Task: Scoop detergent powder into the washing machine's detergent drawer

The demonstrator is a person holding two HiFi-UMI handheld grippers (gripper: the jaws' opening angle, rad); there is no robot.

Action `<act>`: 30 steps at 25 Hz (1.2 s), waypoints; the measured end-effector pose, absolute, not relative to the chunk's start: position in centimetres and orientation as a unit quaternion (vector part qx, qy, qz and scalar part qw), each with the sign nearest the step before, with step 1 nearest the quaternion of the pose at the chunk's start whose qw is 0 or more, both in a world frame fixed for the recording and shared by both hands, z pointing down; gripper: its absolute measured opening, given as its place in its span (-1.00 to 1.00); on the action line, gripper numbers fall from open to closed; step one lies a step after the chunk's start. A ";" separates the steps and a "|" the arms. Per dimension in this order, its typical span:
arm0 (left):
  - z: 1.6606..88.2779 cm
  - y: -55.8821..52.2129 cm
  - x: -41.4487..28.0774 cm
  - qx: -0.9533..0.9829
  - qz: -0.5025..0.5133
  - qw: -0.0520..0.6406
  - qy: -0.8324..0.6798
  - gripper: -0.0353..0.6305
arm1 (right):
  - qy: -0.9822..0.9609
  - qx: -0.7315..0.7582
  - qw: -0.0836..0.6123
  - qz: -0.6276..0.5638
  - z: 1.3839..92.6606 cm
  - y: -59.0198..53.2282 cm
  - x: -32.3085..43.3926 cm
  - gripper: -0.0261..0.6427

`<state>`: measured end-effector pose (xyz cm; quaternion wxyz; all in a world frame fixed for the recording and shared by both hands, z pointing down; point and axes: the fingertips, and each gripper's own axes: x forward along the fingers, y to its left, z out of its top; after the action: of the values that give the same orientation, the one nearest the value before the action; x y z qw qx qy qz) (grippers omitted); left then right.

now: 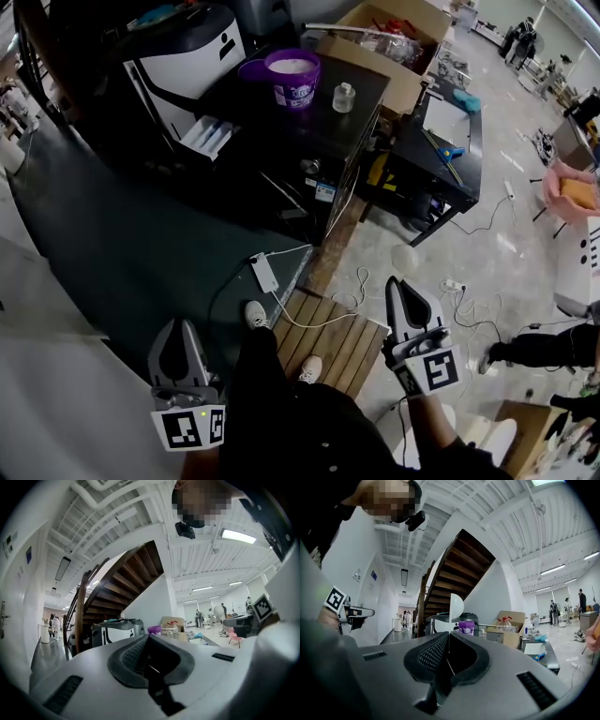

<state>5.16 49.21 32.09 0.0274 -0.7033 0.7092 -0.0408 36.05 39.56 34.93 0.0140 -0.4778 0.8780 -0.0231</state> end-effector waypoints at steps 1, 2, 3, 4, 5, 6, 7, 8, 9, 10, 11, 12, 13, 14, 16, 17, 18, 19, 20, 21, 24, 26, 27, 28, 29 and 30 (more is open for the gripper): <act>32.2 48.5 4.9 -0.704 -0.040 0.026 0.708 -0.85 | 0.878 -0.479 0.013 -0.022 34.8 39.0 35.8 -0.82; 32.2 47.9 4.6 -0.705 -0.040 0.025 0.708 -0.85 | 0.877 -0.480 0.013 -0.021 34.7 38.5 35.6 -0.82; 32.2 47.2 4.3 -0.706 -0.040 0.025 0.707 -0.85 | 0.877 -0.481 0.012 -0.020 34.6 37.9 35.3 -0.82; 32.1 46.4 4.1 -0.707 -0.039 0.026 0.705 -0.85 | 0.876 -0.482 0.013 -0.019 34.5 37.2 35.0 -0.82; 32.1 45.8 3.8 -0.709 -0.039 0.026 0.704 -0.85 | 0.875 -0.483 0.013 -0.019 34.4 36.7 34.7 -0.82; 32.2 45.1 3.6 -0.710 -0.039 0.026 0.703 -0.85 | 0.875 -0.484 0.013 -0.019 34.4 36.1 34.4 -0.82; 32.4 44.5 3.3 -0.711 -0.039 0.024 0.702 -0.85 | 0.874 -0.485 0.012 -0.019 34.4 35.5 34.2 -0.82; 32.6 43.7 3.0 -0.712 -0.039 0.022 0.701 -0.85 | 0.873 -0.487 0.011 -0.019 34.5 34.9 34.0 -0.82; 32.7 43.0 2.7 -0.713 -0.038 0.022 0.700 -0.85 | 0.873 -0.488 0.010 -0.019 34.5 34.2 33.7 -0.82; 32.7 42.1 2.4 -0.714 -0.037 0.022 0.699 -0.85 | 0.872 -0.489 0.011 -0.019 34.5 33.4 33.3 -0.82; 32.8 41.3 2.0 -0.715 -0.036 0.022 0.698 -0.85 | 0.871 -0.491 0.011 -0.019 34.5 32.6 32.9 -0.82; 32.9 40.4 1.6 -0.716 -0.036 0.023 0.697 -0.85 | 0.870 -0.492 0.012 -0.019 34.5 31.8 32.5 -0.83; 33.1 39.5 1.1 -0.716 -0.036 0.022 0.697 -0.85 | 0.870 -0.493 0.011 -0.018 34.5 30.9 32.0 -0.82; 33.2 38.6 0.6 -0.716 -0.035 0.021 0.696 -0.85 | 0.870 -0.493 0.010 -0.018 34.6 30.1 31.5 -0.82; 33.5 36.8 -0.6 -0.717 -0.032 0.017 0.696 -0.85 | 0.869 -0.495 0.006 -0.017 34.8 28.3 30.5 -0.82; 33.6 35.8 -1.2 -0.718 -0.030 0.016 0.696 -0.85 | 0.867 -0.497 0.005 -0.016 34.8 27.3 29.9 -0.82; 33.6 34.8 -1.7 -0.719 -0.029 0.015 0.694 -0.85 | 0.866 -0.500 0.006 -0.016 34.6 26.4 29.4 -0.82; 33.6 33.7 -2.3 -0.721 -0.028 0.015 0.692 -0.85 | 0.864 -0.503 0.007 -0.016 34.4 25.4 28.9 -0.82; 33.5 32.7 -2.9 -0.724 -0.027 0.016 0.689 -0.85 | 0.861 -0.508 0.010 -0.017 34.0 24.4 28.4 -0.82; 33.3 31.6 -3.5 -0.727 -0.025 0.017 0.686 -0.85 | 0.858 -0.513 0.014 -0.017 33.5 23.4 28.0 -0.82; 32.1 28.3 -5.6 -0.737 -0.020 0.022 0.676 -0.85 | 0.849 -0.528 0.019 -0.005 31.4 20.3 26.7 -0.82; 30.9 26.1 -7.2 -0.742 -0.017 0.027 0.670 -0.85 | 0.845 -0.534 0.019 0.002 30.1 18.4 25.2 -0.82; 30.1 25.1 -8.2 -0.744 -0.016 0.029 0.668 -0.85 | 0.843 -0.537 0.019 0.003 29.5 17.4 24.4 -0.82; 29.3 24.2 -9.1 -0.745 -0.014 0.032 0.666 -0.85 | 0.841 -0.541 0.020 0.003 28.8 16.5 23.7 -0.82; 28.3 23.3 -10.1 -0.746 -0.013 0.035 0.665 -0.85 | 0.838 -0.545 0.022 0.004 27.9 15.7 23.1 -0.83; 27.2 22.5 -11.0 -0.747 -0.011 0.039 0.663 -0.85 | 0.836 -0.548 0.024 0.006 26.9 15.0 22.5 -0.82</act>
<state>-10.96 22.52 27.22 0.0394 -0.7473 0.6633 -0.0110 22.54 15.04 26.90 0.0240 -0.5484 0.8358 0.0064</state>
